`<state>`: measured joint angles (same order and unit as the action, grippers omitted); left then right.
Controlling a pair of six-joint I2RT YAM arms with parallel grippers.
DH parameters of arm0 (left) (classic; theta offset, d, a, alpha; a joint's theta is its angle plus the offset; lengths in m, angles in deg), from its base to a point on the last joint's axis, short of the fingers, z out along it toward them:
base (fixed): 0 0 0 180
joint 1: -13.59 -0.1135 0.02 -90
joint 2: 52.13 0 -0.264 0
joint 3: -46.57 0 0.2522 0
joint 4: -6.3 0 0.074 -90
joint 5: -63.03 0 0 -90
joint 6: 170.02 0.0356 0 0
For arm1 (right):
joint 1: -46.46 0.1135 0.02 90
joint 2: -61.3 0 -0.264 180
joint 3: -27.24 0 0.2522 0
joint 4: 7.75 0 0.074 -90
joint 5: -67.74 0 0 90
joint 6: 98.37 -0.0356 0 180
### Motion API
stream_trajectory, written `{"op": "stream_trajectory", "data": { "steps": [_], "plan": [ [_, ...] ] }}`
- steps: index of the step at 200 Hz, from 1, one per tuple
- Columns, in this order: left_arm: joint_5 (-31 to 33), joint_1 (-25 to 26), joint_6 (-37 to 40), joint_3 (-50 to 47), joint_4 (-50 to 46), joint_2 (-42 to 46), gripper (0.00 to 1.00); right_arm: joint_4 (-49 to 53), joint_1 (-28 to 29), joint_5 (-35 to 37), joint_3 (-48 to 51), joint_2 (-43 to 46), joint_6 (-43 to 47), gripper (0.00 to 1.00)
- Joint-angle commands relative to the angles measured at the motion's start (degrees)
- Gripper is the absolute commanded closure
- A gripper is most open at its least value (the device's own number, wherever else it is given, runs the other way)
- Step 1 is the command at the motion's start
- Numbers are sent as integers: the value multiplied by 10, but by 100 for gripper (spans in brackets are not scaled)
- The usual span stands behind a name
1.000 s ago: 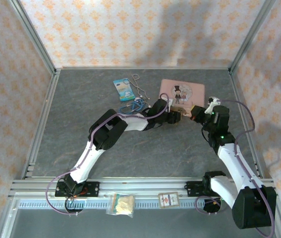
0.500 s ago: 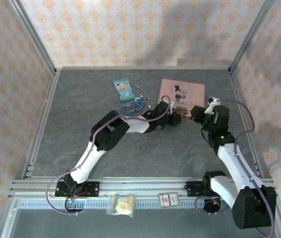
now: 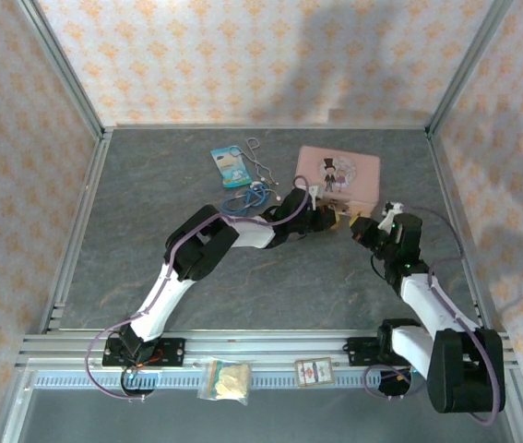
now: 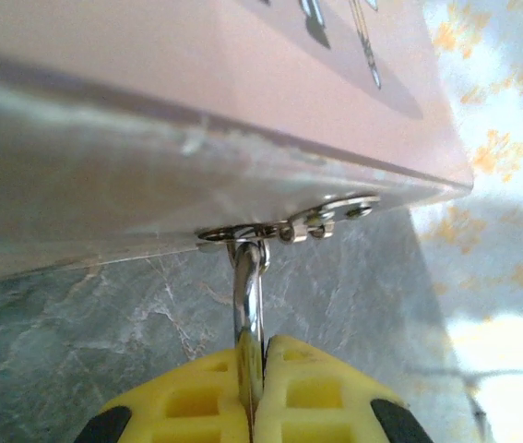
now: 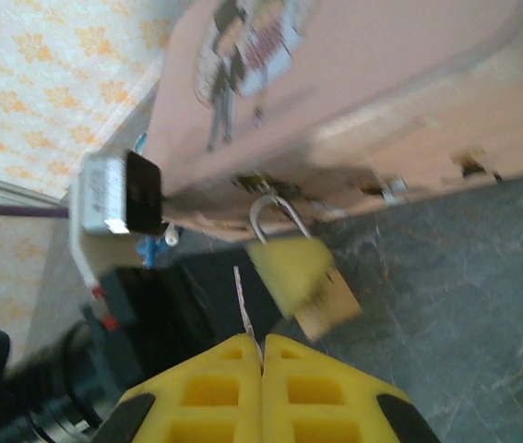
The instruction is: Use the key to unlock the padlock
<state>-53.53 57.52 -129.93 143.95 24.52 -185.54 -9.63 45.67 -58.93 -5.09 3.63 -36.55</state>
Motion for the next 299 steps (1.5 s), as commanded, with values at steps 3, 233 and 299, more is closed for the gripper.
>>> {"op": "stream_trajectory", "data": {
  "steps": [3, 233, 299],
  "plan": [
    [-10, -28, -130, -21, 96, 29, 100, -92, -5, -81, 27, -14, -43, 100],
    [-35, -34, -234, -90, 282, 62, 100, -419, -28, -245, 29, -264, -141, 100],
    [-35, -32, -239, -101, 294, 70, 100, -435, -28, -246, 8, -286, -148, 100]
  ]
}}
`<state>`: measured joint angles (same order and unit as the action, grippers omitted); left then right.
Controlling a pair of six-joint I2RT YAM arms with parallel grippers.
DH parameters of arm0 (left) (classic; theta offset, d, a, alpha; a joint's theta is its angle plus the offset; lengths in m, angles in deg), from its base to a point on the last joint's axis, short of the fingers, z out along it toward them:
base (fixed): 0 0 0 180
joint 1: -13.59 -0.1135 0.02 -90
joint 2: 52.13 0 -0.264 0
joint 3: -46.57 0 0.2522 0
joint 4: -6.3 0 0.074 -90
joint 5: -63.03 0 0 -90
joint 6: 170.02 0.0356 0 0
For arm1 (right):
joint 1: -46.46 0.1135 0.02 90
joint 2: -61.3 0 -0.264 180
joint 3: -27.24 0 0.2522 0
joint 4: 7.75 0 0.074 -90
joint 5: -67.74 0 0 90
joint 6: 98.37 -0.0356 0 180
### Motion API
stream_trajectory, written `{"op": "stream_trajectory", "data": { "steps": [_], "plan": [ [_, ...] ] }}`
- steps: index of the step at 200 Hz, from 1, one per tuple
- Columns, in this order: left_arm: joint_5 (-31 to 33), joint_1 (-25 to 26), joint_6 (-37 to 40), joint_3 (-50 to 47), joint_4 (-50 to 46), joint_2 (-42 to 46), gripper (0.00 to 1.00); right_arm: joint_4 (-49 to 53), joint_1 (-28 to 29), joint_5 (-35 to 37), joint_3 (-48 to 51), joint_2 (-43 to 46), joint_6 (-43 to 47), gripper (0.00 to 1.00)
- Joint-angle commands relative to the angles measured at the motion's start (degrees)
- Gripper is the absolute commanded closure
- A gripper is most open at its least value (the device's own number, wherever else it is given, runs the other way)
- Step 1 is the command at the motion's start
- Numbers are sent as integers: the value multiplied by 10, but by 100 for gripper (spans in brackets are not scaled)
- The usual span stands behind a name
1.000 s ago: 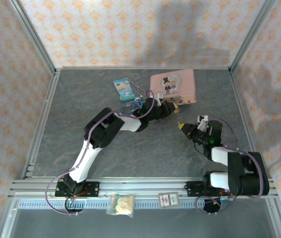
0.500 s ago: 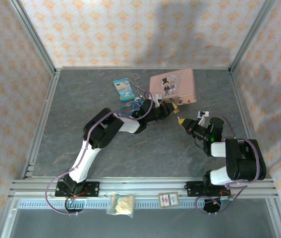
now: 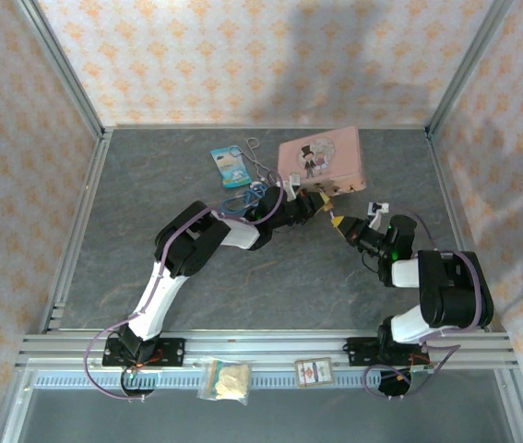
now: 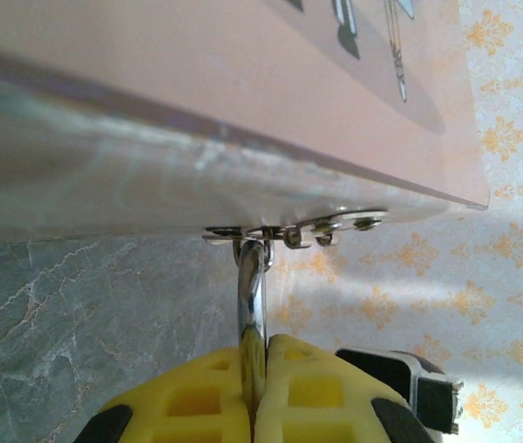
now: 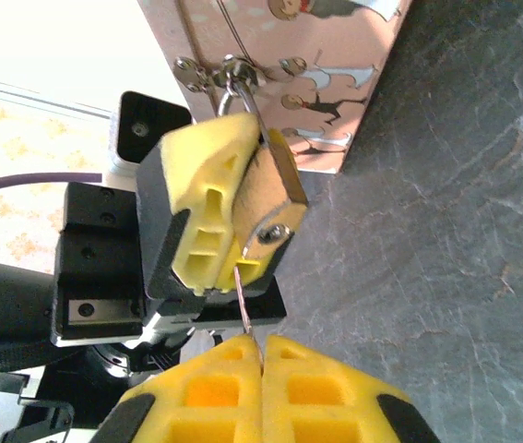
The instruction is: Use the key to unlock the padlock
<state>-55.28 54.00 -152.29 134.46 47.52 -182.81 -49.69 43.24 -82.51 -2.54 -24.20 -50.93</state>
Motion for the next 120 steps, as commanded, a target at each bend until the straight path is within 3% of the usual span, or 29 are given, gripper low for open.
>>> {"op": "stream_trajectory", "data": {
  "steps": [1, 120],
  "plan": [
    [-17, 4, -16, -6, 64, 43, 100, -34, -4, -10, -18, -9, -4, 100],
    [-16, 11, -19, -7, 70, 45, 100, -53, -3, -11, -29, -45, -8, 100]
  ]
}}
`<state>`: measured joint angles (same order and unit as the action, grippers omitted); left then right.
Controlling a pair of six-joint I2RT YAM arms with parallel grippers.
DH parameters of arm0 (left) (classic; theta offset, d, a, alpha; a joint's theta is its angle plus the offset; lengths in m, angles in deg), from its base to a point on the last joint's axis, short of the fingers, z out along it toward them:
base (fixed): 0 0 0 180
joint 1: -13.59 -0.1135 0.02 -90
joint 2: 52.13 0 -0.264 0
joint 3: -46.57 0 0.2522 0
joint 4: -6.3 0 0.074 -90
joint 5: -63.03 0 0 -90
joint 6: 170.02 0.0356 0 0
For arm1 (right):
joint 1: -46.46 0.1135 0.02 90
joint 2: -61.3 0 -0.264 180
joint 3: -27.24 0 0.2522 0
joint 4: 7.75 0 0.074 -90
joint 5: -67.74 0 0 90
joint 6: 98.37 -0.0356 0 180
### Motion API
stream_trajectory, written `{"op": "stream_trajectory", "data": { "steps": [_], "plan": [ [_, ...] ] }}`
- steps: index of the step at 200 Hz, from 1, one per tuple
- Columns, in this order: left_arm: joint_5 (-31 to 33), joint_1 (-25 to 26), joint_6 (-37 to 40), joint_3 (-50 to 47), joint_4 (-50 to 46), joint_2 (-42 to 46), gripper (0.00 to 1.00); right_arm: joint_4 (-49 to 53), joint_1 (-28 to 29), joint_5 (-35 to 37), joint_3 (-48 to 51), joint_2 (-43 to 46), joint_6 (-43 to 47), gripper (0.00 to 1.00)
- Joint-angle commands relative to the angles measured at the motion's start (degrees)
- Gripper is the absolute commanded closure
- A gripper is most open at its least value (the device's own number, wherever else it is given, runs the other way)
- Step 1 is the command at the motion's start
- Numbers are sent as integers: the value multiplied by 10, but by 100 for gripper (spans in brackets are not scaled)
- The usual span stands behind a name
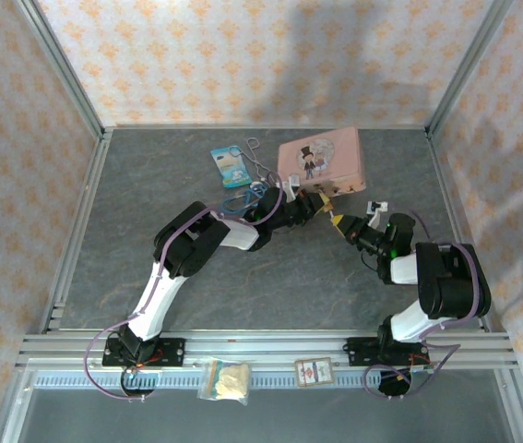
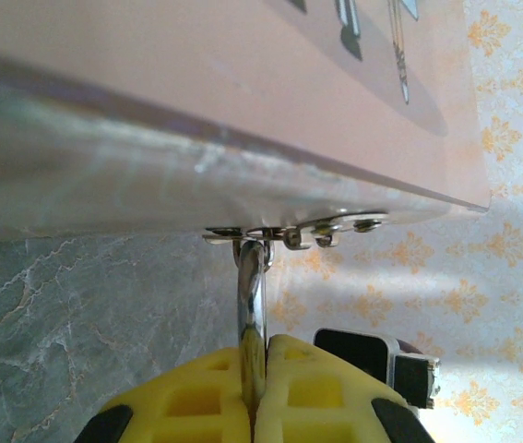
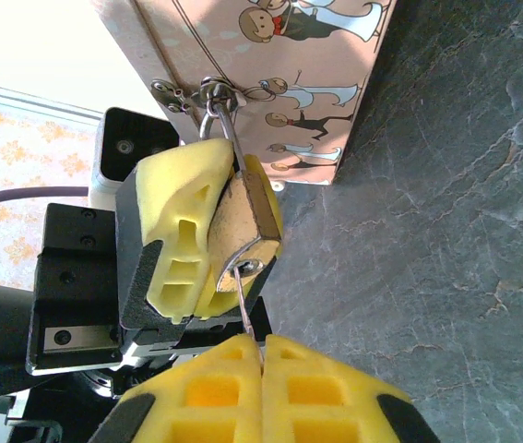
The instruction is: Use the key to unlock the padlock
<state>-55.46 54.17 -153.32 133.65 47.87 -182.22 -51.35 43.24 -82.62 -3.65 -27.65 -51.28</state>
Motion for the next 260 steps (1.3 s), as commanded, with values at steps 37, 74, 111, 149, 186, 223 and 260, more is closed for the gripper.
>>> {"op": "stream_trajectory", "data": {
  "steps": [37, 74, 111, 149, 186, 223, 260],
  "plan": [
    [-14, 13, -10, 0, 67, 42, 100, -60, -4, -14, -20, -25, -18, 100],
    [-13, 15, -6, 1, 62, 42, 100, -106, -4, -26, -17, -34, -47, 100],
    [-12, 15, -5, -2, 63, 40, 100, -113, -3, -40, -16, -28, -56, 100],
    [-15, 17, -6, -2, 69, 39, 100, -112, -2, -43, -11, -24, -56, 100],
    [-23, 19, -8, -10, 82, 46, 100, -108, -3, -41, -24, -33, -56, 100],
    [-38, 21, -24, -36, 121, 56, 100, -96, -4, -34, -45, -40, -63, 100],
    [-54, 27, -33, -48, 155, 54, 100, -81, -3, -35, -61, -53, -94, 100]
  ]
}}
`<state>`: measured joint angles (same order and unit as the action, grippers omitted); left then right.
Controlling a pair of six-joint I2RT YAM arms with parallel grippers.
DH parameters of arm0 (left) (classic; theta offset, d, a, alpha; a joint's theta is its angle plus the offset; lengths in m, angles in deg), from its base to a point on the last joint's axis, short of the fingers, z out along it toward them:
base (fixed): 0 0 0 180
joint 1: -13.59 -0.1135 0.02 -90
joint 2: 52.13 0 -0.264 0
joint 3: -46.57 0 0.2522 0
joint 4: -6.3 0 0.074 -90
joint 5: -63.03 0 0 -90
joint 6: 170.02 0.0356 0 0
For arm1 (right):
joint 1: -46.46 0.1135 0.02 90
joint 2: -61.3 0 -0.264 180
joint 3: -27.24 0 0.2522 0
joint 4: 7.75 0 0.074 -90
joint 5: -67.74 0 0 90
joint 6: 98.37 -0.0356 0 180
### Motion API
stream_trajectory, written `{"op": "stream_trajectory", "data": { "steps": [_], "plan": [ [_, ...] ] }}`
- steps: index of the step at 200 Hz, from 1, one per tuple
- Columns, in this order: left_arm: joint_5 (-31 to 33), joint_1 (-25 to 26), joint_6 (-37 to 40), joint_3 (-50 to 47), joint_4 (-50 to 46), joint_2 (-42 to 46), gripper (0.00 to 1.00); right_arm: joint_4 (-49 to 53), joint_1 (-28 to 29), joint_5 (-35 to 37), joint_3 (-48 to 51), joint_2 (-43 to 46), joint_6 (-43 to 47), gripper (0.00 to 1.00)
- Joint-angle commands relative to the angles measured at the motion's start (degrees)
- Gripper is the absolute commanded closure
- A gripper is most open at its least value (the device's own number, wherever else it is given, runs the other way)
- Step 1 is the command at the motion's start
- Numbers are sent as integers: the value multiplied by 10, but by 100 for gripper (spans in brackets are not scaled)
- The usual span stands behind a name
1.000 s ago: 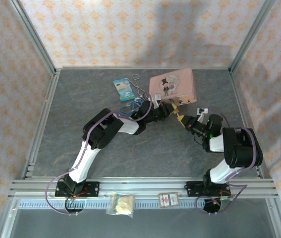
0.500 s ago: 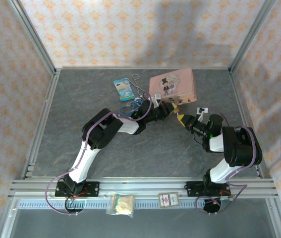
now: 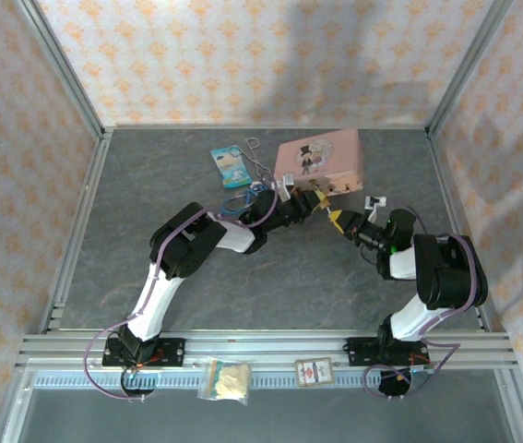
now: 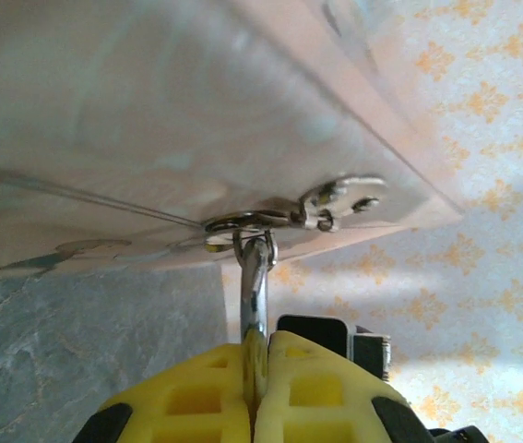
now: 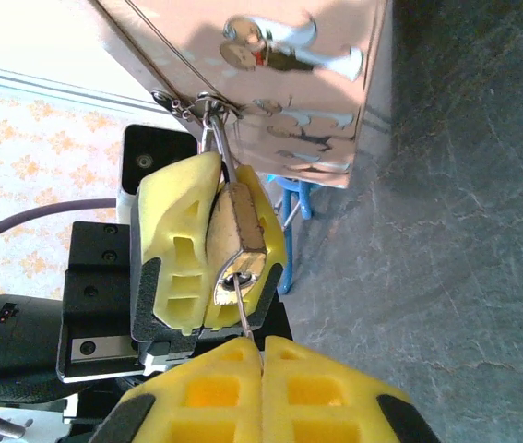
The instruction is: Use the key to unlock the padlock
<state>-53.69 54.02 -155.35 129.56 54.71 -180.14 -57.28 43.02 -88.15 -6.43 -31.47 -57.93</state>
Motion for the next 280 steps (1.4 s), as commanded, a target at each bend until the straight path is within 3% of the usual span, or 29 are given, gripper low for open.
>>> {"op": "stream_trajectory", "data": {
  "steps": [1, 51, 94, 196, 236, 280],
  "plan": [
    [-72, 29, -13, -6, 87, 34, 100, -22, -1, 20, -34, -15, -29, 100],
    [-52, 32, -17, -3, 99, 27, 100, -101, 2, 24, 1, -24, -124, 100],
    [-49, 38, -8, 16, 80, 12, 100, -74, 4, 23, 8, 21, -126, 100],
    [-14, 44, 5, 17, 59, -4, 100, 50, 1, 19, 25, 74, -45, 100],
    [-2, 37, 5, 20, 52, -6, 100, 153, -5, 31, 33, 107, 36, 100],
    [-1, 32, 9, 21, 55, -4, 100, 172, -5, 25, 47, 120, 64, 100]
  ]
}}
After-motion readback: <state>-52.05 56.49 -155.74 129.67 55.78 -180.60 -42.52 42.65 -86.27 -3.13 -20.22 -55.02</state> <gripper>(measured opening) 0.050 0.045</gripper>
